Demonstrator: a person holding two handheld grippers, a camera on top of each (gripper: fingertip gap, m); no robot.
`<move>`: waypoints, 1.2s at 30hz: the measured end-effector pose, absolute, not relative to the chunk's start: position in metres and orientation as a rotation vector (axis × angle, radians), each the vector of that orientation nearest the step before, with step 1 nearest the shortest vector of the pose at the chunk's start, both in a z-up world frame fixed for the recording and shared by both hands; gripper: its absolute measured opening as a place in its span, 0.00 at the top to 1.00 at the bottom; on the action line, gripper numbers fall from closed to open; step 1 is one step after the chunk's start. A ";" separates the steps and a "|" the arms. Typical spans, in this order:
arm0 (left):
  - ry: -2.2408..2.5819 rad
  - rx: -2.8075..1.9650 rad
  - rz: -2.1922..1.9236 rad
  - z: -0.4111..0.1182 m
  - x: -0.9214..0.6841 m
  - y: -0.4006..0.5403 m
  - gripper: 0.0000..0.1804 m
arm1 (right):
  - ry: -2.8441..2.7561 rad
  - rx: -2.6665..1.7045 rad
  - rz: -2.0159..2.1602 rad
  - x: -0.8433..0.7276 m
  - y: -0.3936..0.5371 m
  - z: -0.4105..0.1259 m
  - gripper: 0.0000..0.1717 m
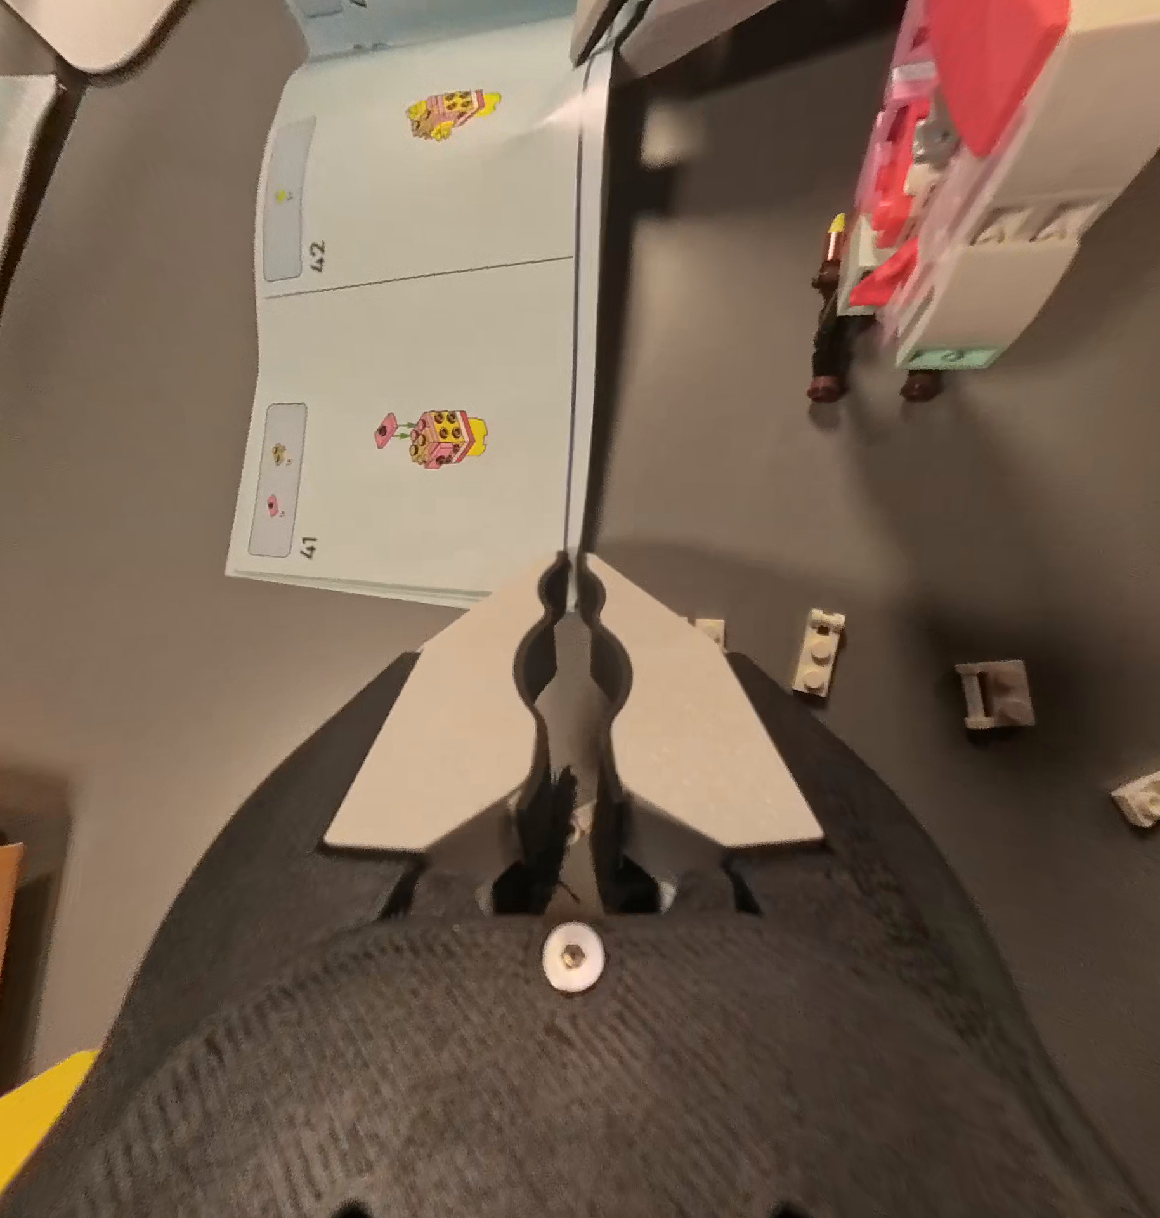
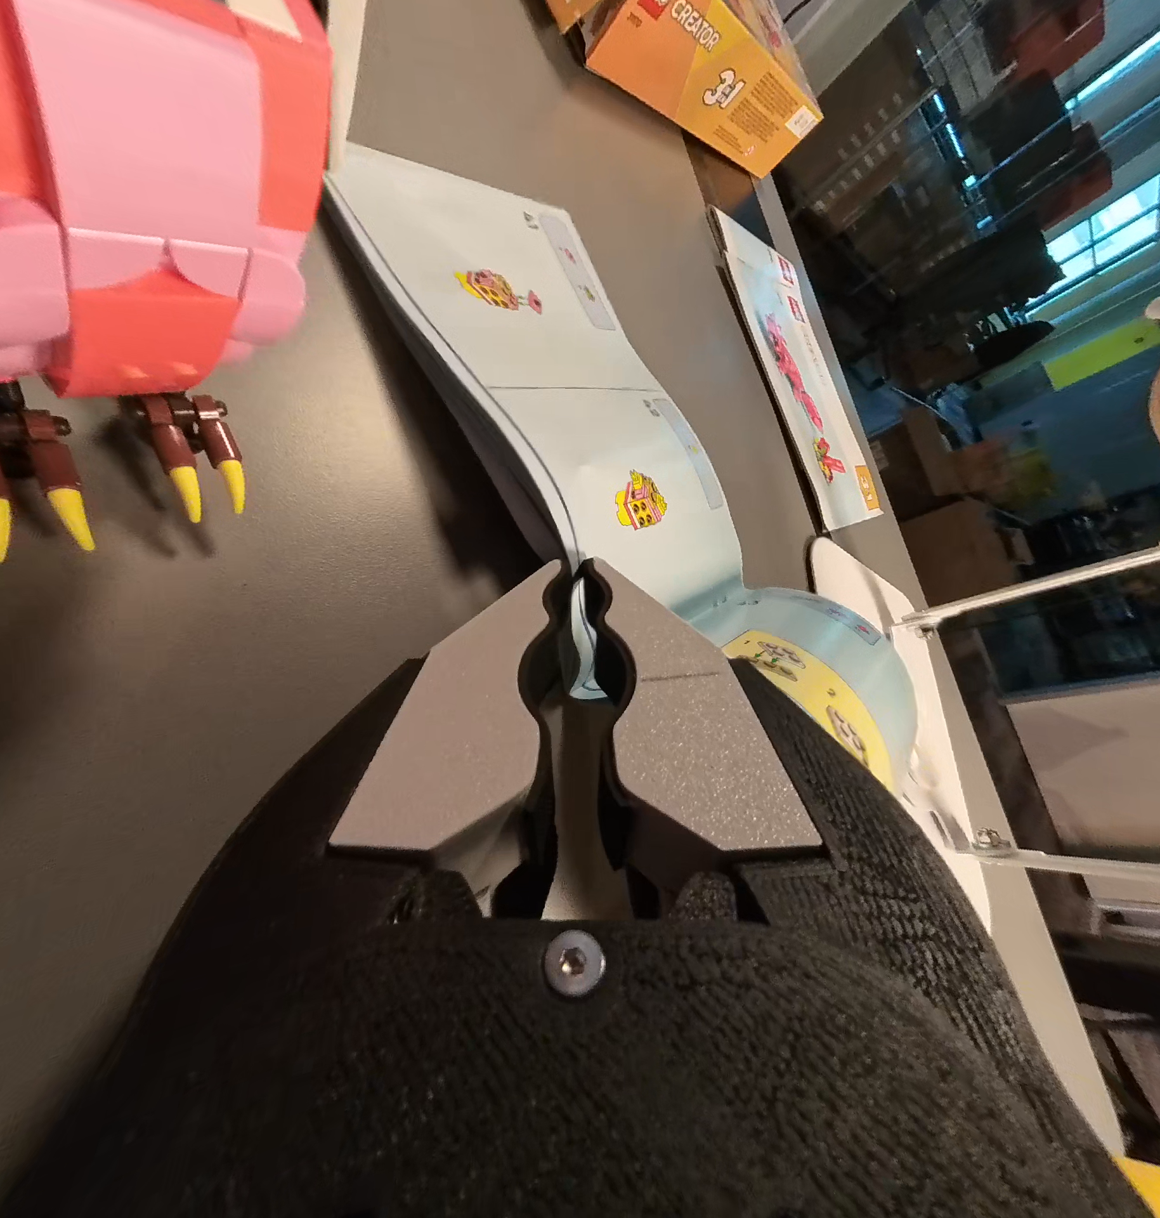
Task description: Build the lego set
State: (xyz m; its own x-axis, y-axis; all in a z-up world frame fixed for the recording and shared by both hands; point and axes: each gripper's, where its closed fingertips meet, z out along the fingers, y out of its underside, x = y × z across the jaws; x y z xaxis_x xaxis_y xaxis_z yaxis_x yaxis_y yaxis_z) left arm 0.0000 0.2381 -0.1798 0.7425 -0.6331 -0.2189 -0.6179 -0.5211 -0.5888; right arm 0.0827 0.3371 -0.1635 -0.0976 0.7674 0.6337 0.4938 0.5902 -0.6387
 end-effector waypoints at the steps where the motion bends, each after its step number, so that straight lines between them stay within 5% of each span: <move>1: 0.934 -2.271 -0.012 -0.179 -0.001 0.240 1.00 | -1.760 -1.038 0.331 0.083 0.336 -0.163 0.99; 10: 0.801 -2.103 0.143 -0.151 -0.016 0.258 1.00 | -1.594 -0.958 0.920 0.080 0.293 -0.088 0.91; 17: 0.769 -2.005 0.189 -0.136 -0.015 0.262 1.00 | -1.926 -1.082 0.669 0.032 0.295 -0.125 0.83; 21: 0.729 -1.934 0.214 -0.124 -0.015 0.265 1.00 | -1.970 -0.982 0.392 0.021 0.306 -0.139 0.86; 25: 0.601 -1.848 0.134 -0.104 -0.010 0.268 1.00 | -1.820 -0.920 0.285 0.020 0.313 -0.132 1.00; 30: 0.339 -1.805 -0.141 -0.076 -0.009 0.265 0.90 | -1.537 -0.934 0.250 0.040 0.320 -0.117 1.00; 36: -0.102 -1.707 -0.548 -0.066 -0.006 0.279 0.90 | -1.322 -0.916 0.319 0.059 0.317 -0.093 1.00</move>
